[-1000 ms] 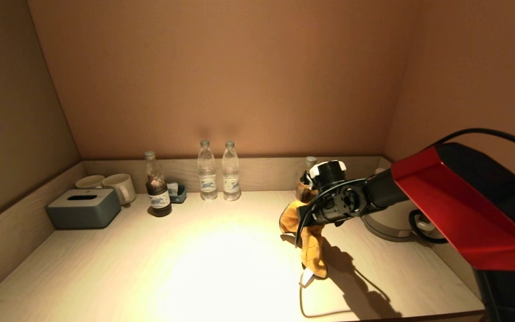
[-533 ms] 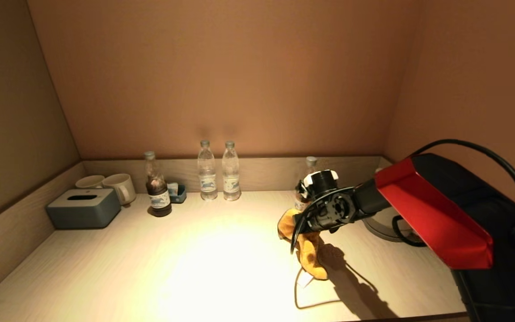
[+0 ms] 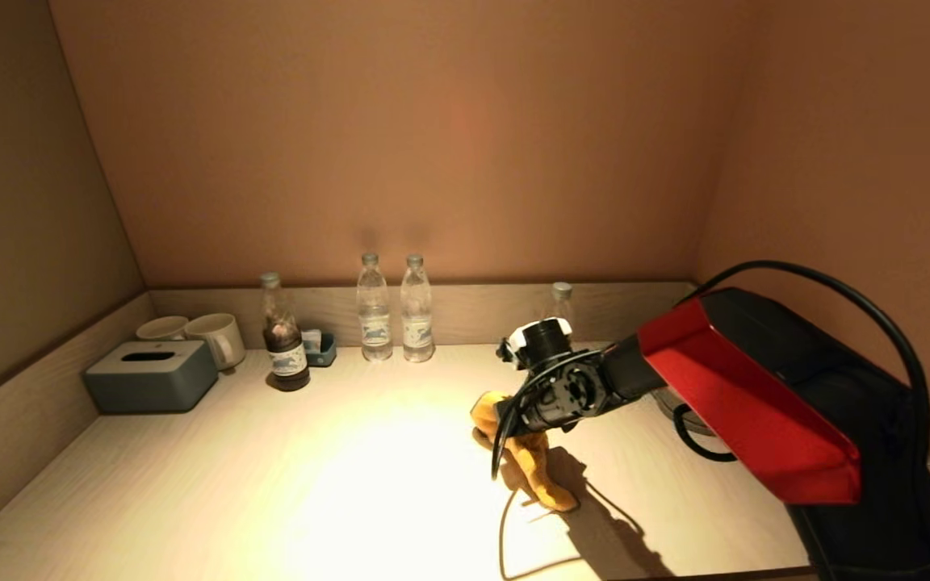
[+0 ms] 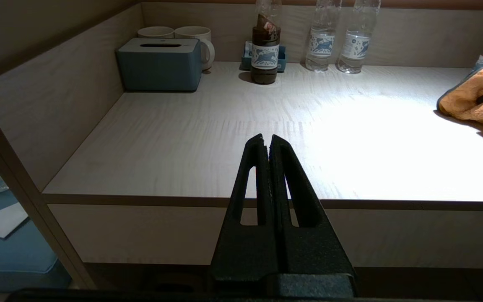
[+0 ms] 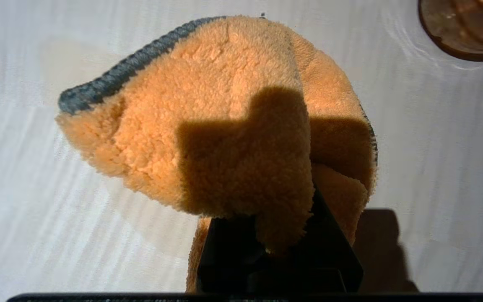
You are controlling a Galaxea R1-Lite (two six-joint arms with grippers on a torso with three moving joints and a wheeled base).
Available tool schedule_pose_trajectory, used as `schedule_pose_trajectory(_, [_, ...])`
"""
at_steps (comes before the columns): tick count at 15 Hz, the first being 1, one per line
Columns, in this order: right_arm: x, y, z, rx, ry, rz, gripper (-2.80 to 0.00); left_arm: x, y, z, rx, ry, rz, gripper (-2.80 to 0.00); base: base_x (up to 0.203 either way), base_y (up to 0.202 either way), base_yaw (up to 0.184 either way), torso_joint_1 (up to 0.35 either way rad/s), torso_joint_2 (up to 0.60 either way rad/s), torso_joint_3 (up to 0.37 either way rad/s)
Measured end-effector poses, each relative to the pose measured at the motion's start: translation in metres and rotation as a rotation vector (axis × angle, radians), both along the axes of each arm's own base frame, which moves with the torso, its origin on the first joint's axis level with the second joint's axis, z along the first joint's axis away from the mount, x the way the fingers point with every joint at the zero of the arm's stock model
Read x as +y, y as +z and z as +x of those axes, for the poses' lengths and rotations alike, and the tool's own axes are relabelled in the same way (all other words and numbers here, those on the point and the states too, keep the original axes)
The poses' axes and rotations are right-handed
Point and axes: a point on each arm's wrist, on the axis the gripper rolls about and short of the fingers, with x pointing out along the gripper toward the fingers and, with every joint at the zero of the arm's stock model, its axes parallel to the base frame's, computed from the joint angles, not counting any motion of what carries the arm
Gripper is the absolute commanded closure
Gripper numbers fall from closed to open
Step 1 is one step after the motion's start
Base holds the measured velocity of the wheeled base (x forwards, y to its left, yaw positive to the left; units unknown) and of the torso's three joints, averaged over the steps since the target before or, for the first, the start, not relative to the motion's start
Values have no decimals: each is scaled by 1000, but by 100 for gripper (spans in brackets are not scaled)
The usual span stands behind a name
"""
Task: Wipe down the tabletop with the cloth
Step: Sweep the stains on the table
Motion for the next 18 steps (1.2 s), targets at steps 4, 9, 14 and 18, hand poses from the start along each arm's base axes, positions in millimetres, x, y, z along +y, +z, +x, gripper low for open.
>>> schedule_pose_trajectory(4, [24, 3, -9, -6, 48, 12, 0, 0, 0, 0, 0, 1, 0, 0, 0, 0, 0, 0, 0, 0])
schedule_pose_trajectory(9, [48, 6, -19, -11, 87, 37, 0, 0, 0, 0, 0, 1, 0, 0, 0, 0, 0, 0, 0, 0])
schedule_pose_trajectory(14, [70, 12, -19, -46, 130, 56, 0, 0, 0, 0, 0, 0, 0, 0, 0, 0, 0, 0, 0, 0])
schedule_pose_trajectory(18, [86, 13, -14, -76, 152, 70, 0, 0, 0, 0, 1, 0, 0, 0, 0, 0, 0, 0, 0, 0])
